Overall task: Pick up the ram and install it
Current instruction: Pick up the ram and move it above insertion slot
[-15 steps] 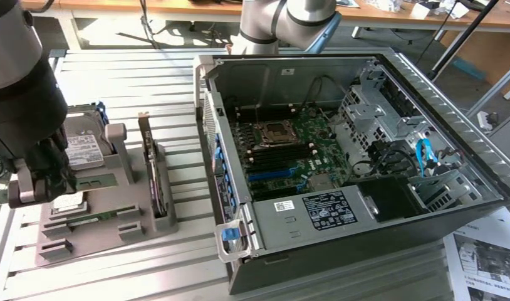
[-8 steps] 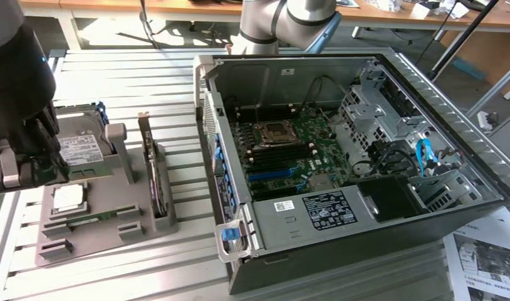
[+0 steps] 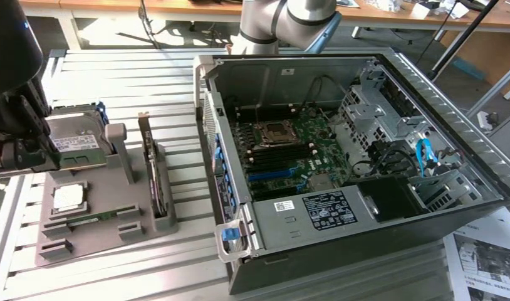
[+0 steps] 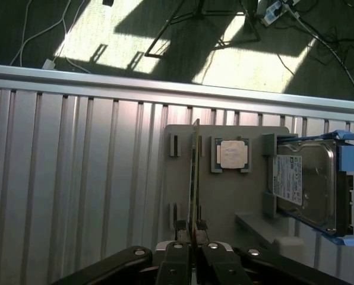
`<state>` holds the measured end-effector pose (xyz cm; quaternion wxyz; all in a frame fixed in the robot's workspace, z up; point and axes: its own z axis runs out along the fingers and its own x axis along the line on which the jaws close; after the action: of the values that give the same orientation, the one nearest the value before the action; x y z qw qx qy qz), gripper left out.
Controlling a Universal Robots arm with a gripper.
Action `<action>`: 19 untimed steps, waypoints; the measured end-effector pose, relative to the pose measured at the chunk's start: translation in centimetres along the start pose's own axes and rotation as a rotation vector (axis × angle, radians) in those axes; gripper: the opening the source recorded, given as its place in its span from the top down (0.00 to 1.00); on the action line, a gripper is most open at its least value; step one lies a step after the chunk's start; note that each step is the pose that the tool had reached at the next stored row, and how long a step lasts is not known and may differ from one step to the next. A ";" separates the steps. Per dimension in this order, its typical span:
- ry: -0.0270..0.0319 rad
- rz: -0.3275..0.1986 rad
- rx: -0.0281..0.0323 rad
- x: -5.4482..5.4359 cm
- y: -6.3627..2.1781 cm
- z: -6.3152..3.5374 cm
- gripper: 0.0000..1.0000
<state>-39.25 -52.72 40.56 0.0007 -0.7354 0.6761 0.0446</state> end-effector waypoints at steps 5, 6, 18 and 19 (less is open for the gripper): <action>0.0000 0.000 0.0000 -0.1 0.07 -1.12 0.86; 0.0000 0.000 0.0000 -0.1 0.08 -1.32 0.86; 0.0002 0.000 -0.0002 -0.1 0.03 -1.55 0.86; 0.0002 0.000 -0.0003 -0.1 -0.04 -1.56 0.86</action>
<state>-39.13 -52.73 42.12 0.0005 -0.7355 0.6761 0.0446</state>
